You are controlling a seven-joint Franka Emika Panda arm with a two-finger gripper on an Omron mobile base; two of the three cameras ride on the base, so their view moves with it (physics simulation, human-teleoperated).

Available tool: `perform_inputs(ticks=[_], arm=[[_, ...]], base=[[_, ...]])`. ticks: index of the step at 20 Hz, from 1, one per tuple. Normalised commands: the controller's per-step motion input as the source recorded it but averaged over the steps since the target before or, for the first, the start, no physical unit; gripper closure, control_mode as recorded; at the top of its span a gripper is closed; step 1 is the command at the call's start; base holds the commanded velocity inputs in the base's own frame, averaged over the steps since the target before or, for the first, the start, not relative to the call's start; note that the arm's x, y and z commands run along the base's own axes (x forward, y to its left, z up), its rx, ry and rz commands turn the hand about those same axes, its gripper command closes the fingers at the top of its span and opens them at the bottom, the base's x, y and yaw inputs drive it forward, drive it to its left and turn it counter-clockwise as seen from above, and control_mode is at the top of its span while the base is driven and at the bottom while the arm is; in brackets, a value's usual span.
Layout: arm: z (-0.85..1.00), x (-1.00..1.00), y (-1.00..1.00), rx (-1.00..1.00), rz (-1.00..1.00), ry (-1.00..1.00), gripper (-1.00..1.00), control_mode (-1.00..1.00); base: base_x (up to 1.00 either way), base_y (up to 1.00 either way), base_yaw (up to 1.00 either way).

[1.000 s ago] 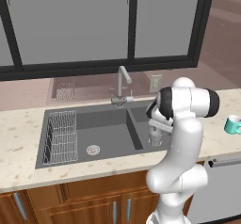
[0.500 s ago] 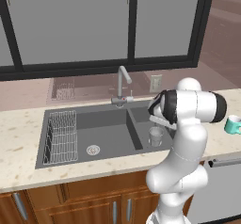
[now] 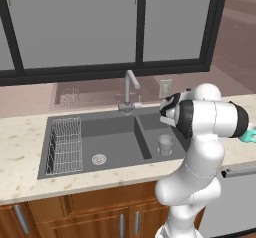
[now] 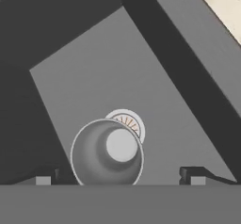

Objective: Move any existing items from the left basin to the right basin for drying. Then move the mug from the counter to the left basin of the sink for washing.

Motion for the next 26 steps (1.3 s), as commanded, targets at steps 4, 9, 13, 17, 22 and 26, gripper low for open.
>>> perform_inputs(ticks=[4,9,13,17,22,26], arm=[[0.30,0.00,-0.10,-0.01,0.01,0.00,-1.00,-1.00],[0.23,-0.10,-0.16,-0.01,0.03,0.00,-1.00,-1.00],[0.19,-0.20,-0.21,0.00,0.04,0.00,-1.00,-1.00],[0.16,-0.23,-0.22,-0.01,0.05,0.00,-1.00,-1.00],[0.12,-0.30,-0.24,-0.02,0.07,0.00,-1.00,-1.00],[0.09,-0.35,-0.23,-0.04,0.07,0.00,-1.00,-1.00]], base=[[0.00,0.00,0.00],[0.00,0.00,0.00],[0.00,0.00,0.00],[0.00,0.00,0.00],[0.00,0.00,0.00],[0.00,0.00,0.00]])
